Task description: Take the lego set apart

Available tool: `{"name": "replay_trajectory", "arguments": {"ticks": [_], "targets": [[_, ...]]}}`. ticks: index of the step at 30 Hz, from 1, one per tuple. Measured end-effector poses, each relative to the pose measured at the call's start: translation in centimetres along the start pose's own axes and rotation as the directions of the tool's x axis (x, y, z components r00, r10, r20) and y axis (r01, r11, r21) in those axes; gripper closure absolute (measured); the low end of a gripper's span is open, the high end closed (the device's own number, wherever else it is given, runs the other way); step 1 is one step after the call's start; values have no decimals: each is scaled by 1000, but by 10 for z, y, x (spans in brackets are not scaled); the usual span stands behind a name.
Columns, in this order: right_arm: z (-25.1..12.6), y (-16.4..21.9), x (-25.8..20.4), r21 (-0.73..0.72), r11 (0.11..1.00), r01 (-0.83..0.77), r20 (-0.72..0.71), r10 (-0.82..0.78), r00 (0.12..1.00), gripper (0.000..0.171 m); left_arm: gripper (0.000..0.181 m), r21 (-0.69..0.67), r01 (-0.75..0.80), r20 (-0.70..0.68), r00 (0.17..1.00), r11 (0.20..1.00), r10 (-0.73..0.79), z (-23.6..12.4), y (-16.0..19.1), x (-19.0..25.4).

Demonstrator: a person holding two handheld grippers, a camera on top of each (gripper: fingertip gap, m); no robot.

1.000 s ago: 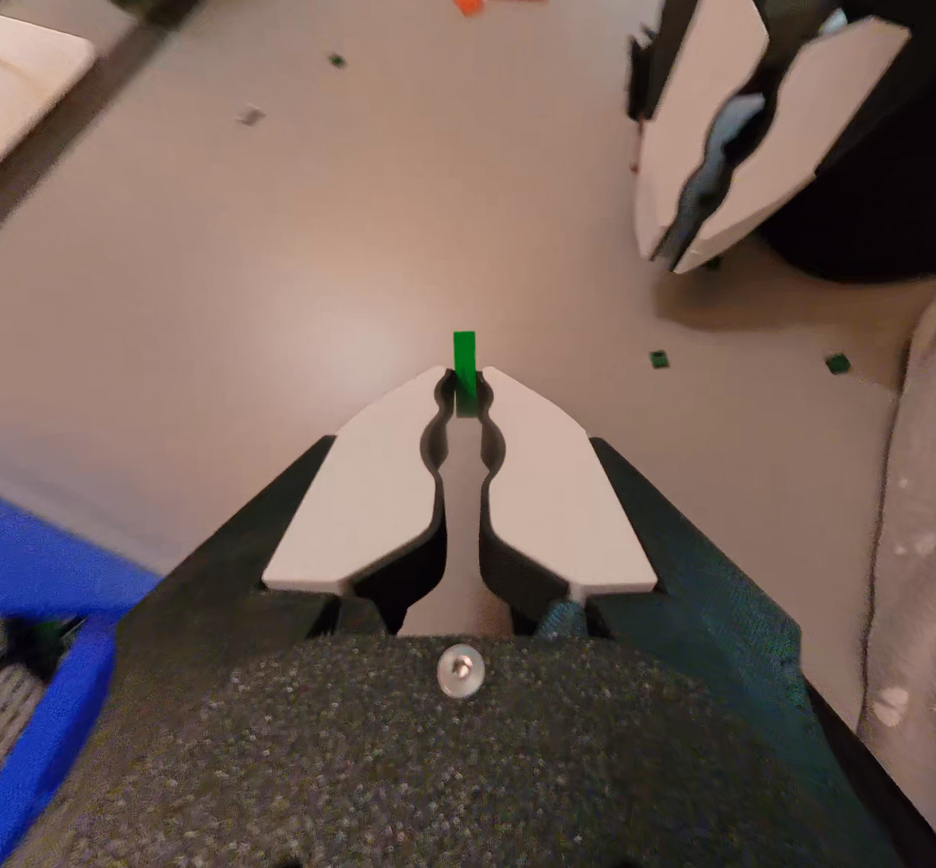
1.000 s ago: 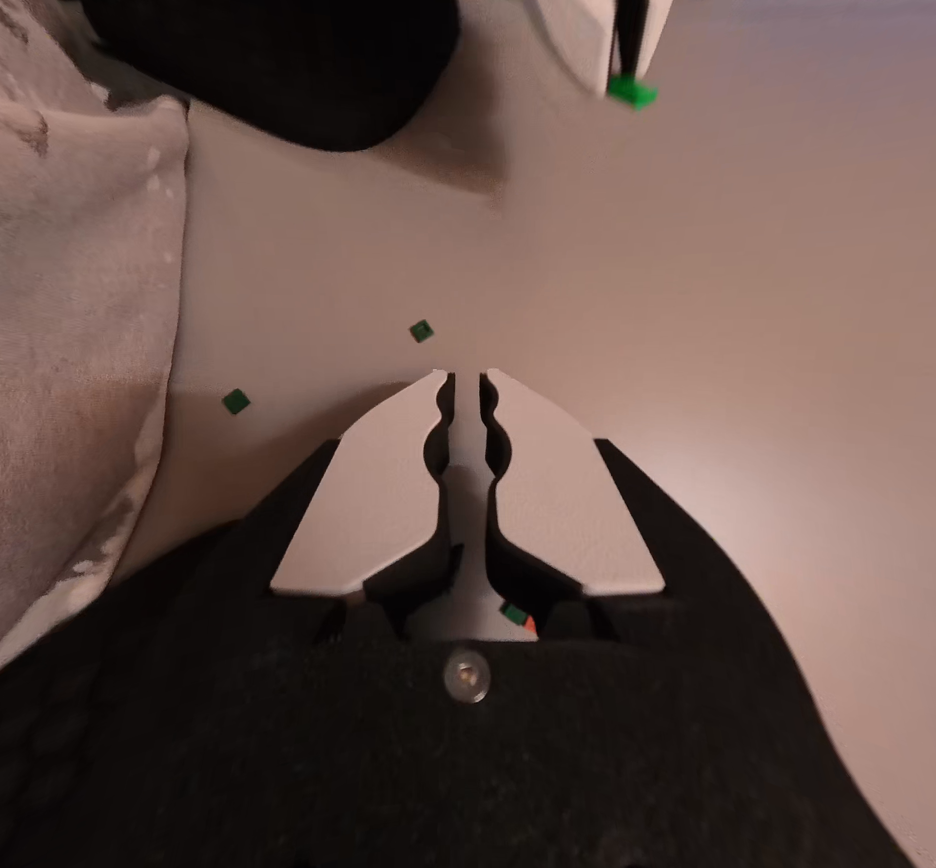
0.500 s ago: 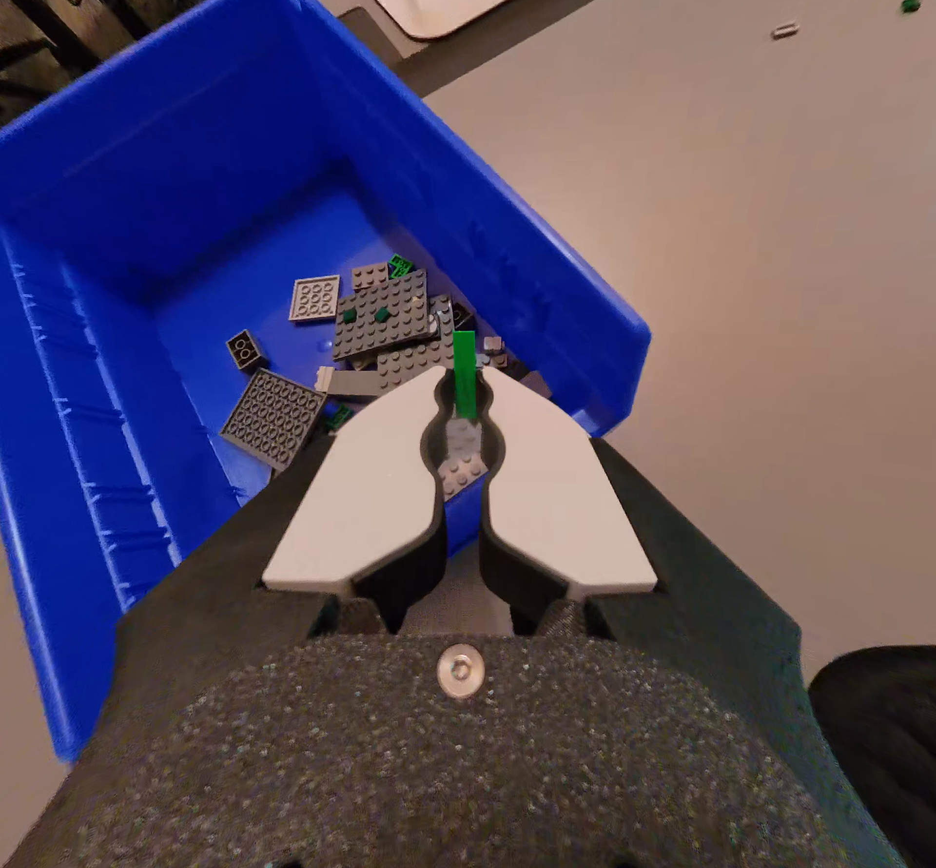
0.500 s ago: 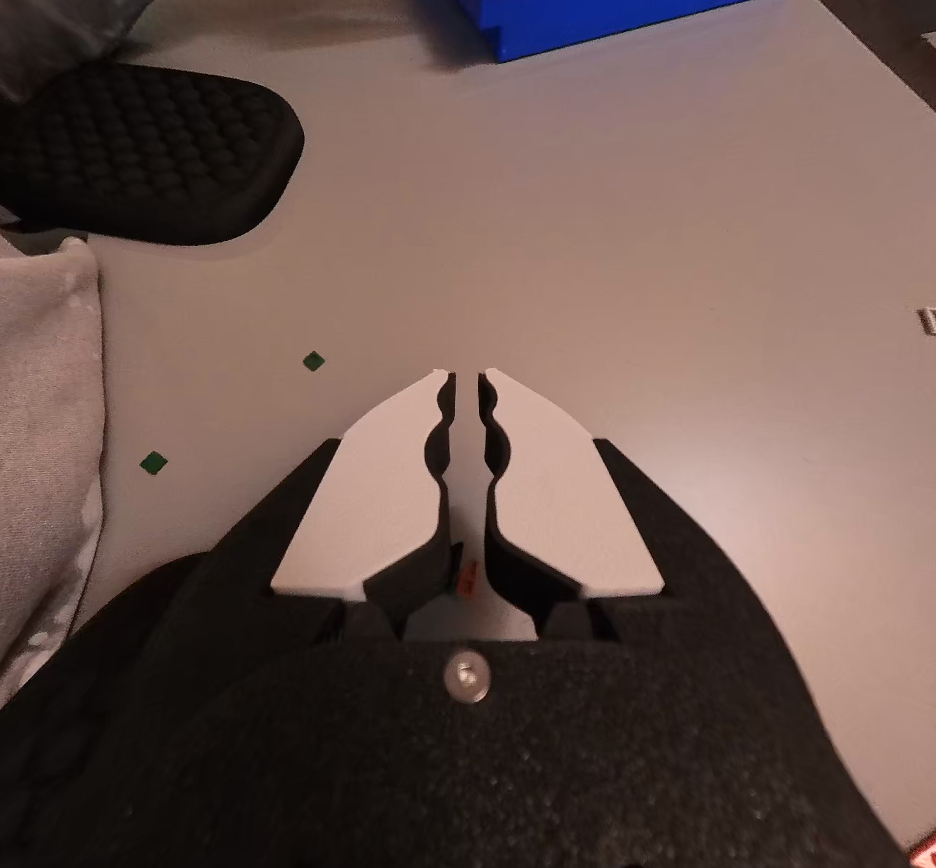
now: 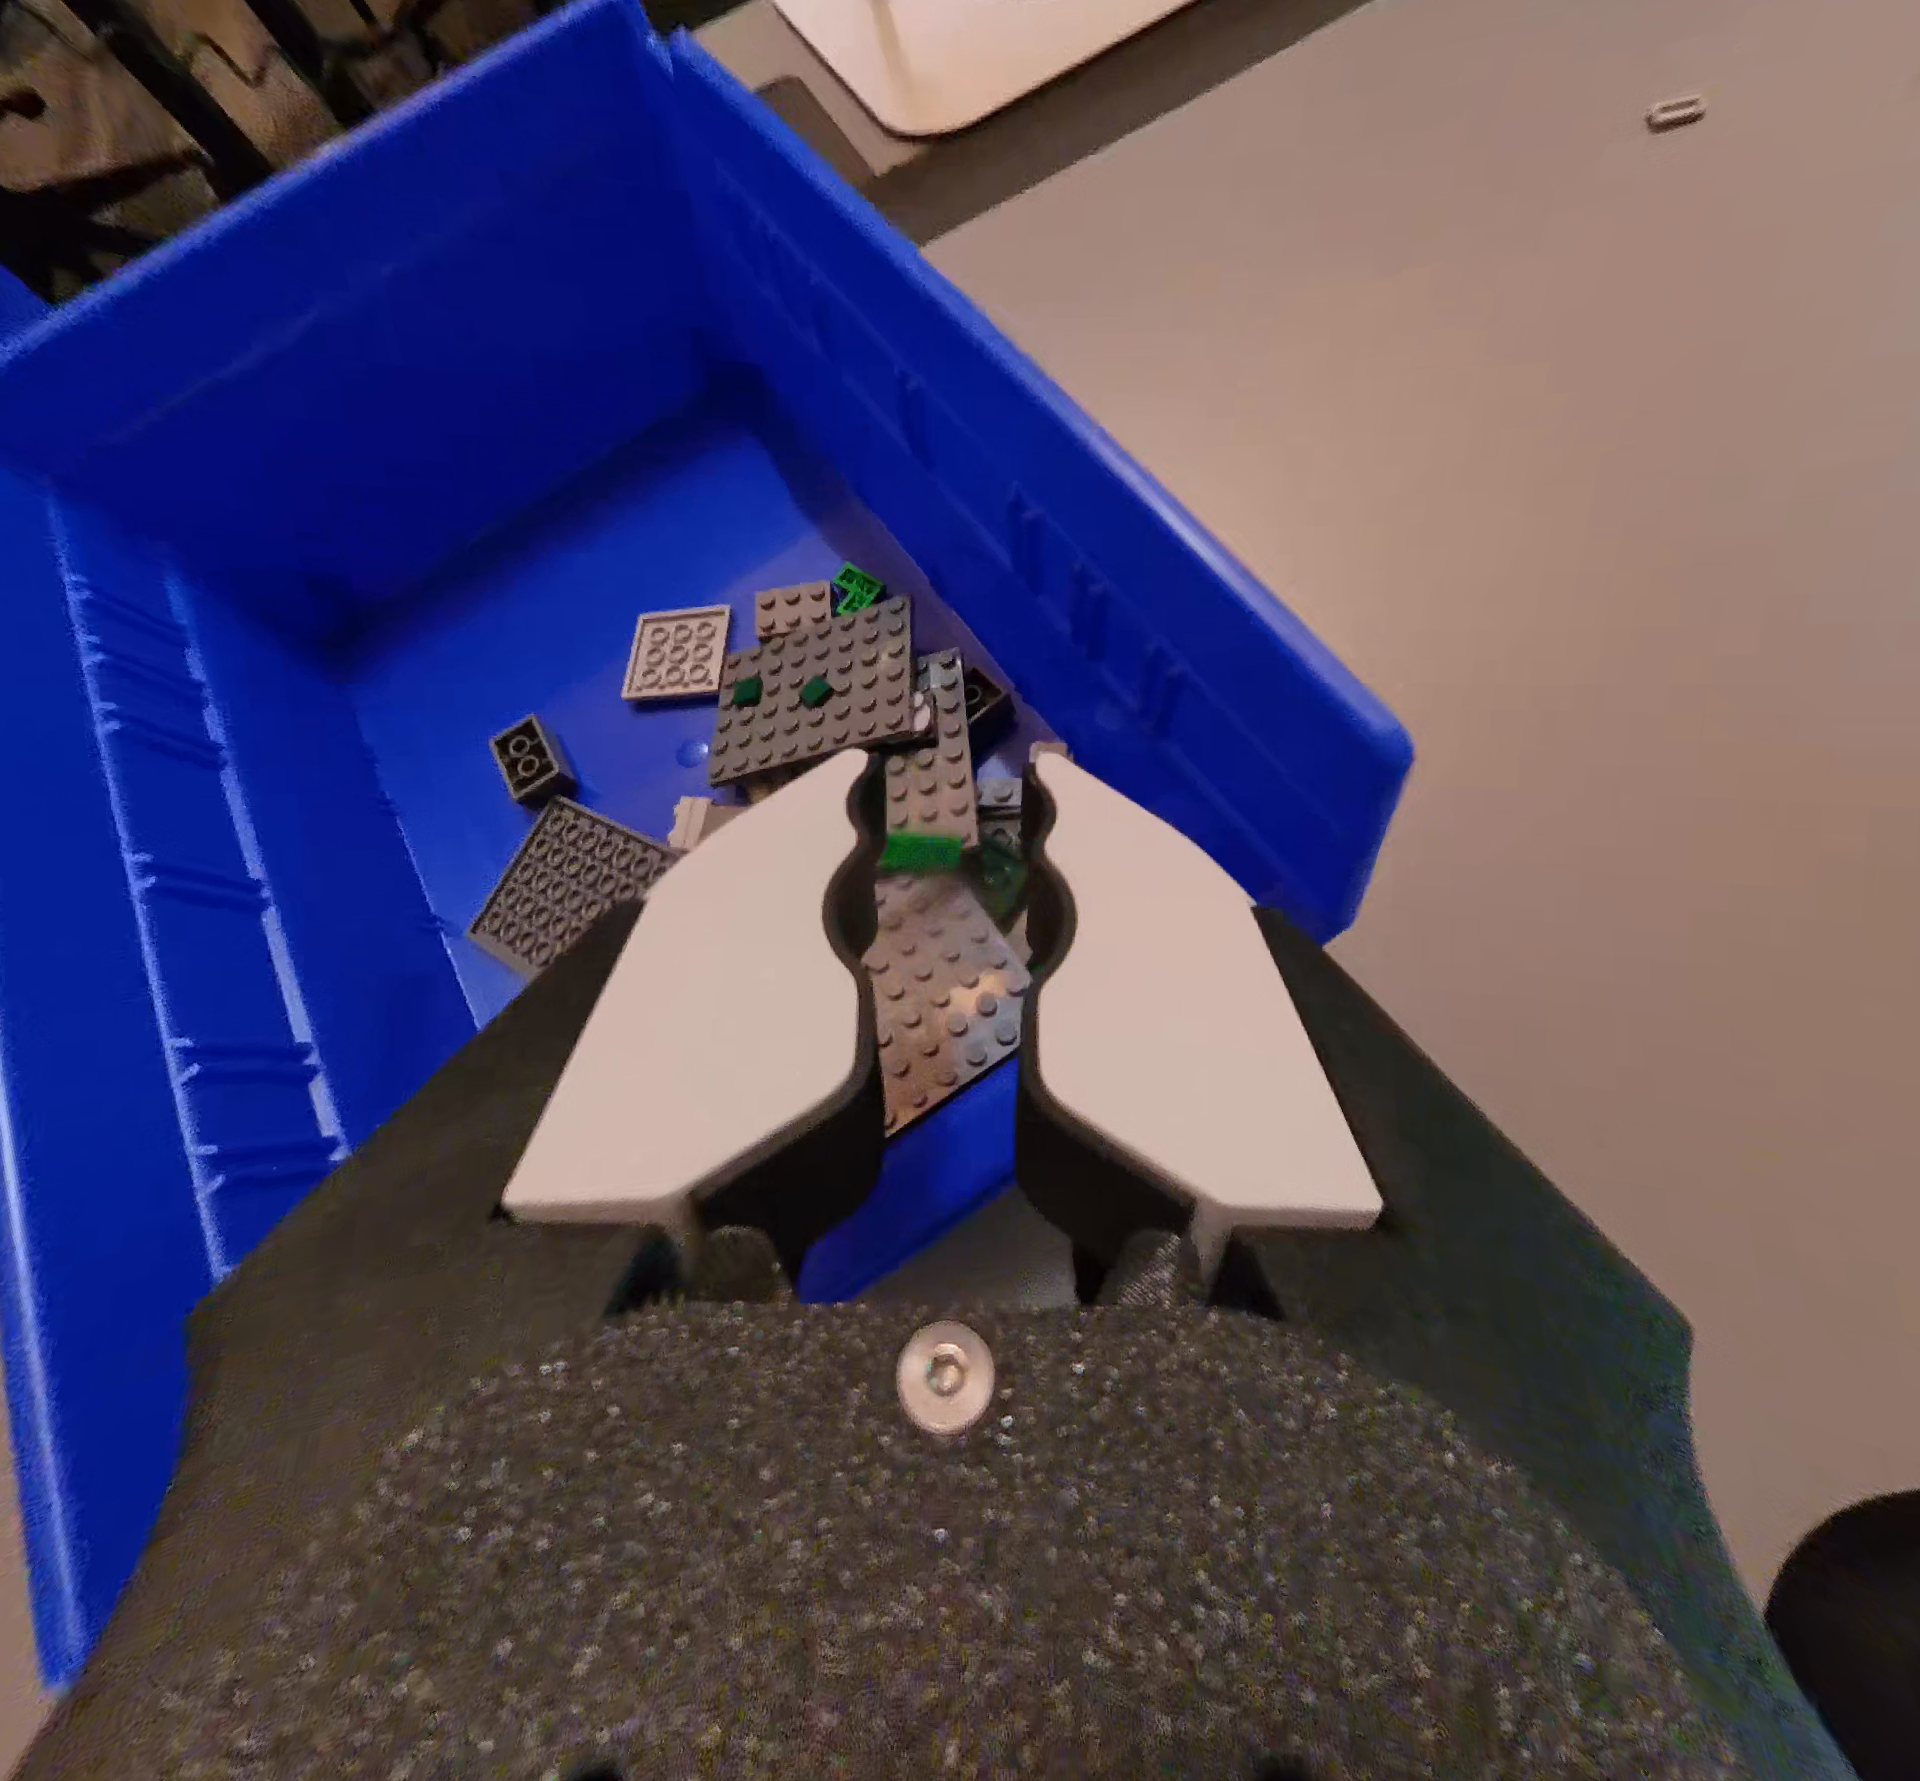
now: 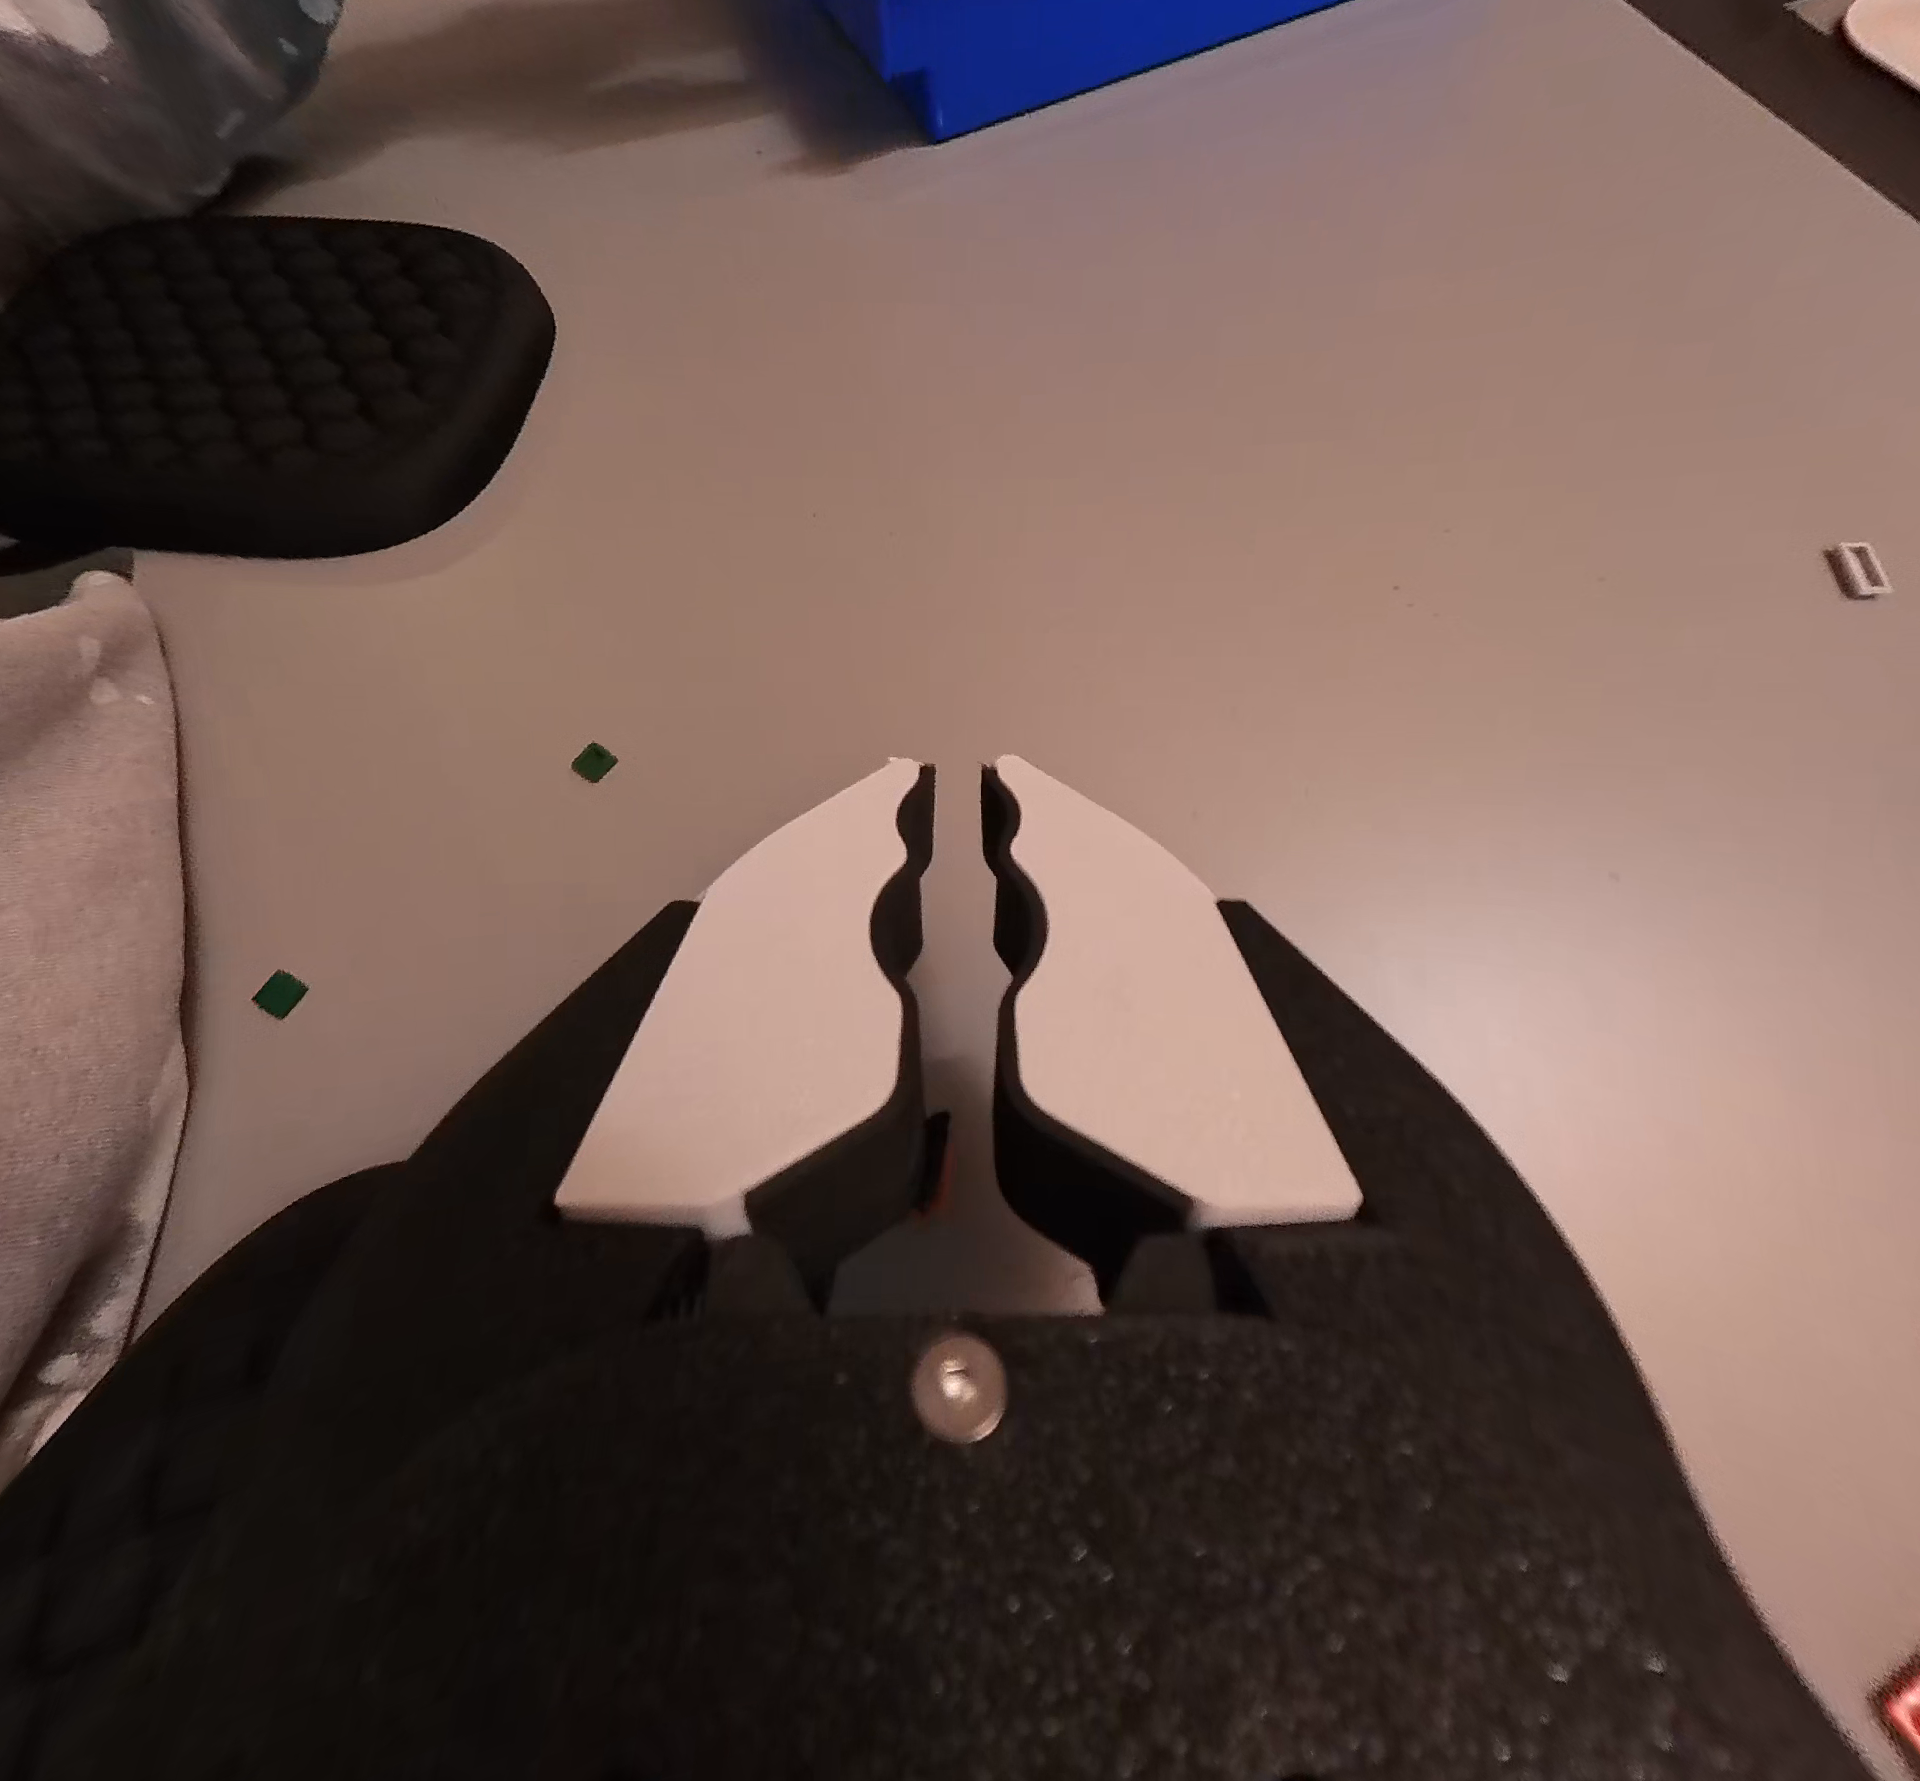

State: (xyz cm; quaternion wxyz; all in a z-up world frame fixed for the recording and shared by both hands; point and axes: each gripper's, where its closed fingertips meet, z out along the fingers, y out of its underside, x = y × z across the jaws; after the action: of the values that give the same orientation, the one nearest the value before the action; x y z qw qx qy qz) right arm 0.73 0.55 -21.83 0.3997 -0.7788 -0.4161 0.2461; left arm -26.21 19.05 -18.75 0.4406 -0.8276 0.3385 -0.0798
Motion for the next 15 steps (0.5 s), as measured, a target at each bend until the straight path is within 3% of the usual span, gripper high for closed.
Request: {"name": "replay_trajectory", "arguments": {"ticks": [5, 9, 12, 15], "targets": [[-3, -2, 2, 7, 1000, -8, -15, 8, 1000, 163, 156, 30, -46, 31, 999, 998, 45, -12, -7, 3], [-5, -3, 3, 8, 1000, -4, -36, 5, 999, 163, 162, 153, -85, 24, 996, 985, 83, -35, -30, 19], [-8, -3, 6, 7, 1000, -6, -53, 6, 999, 163, 168, 279, -101, -171, 973, 955, 153, -56, -50, 73], [-11, -4, 8, 5, 1000, -1, -75, 1, 997, 163, 168, 332, -145, -415, 865, 932, 283, -68, -50, 151]]}}
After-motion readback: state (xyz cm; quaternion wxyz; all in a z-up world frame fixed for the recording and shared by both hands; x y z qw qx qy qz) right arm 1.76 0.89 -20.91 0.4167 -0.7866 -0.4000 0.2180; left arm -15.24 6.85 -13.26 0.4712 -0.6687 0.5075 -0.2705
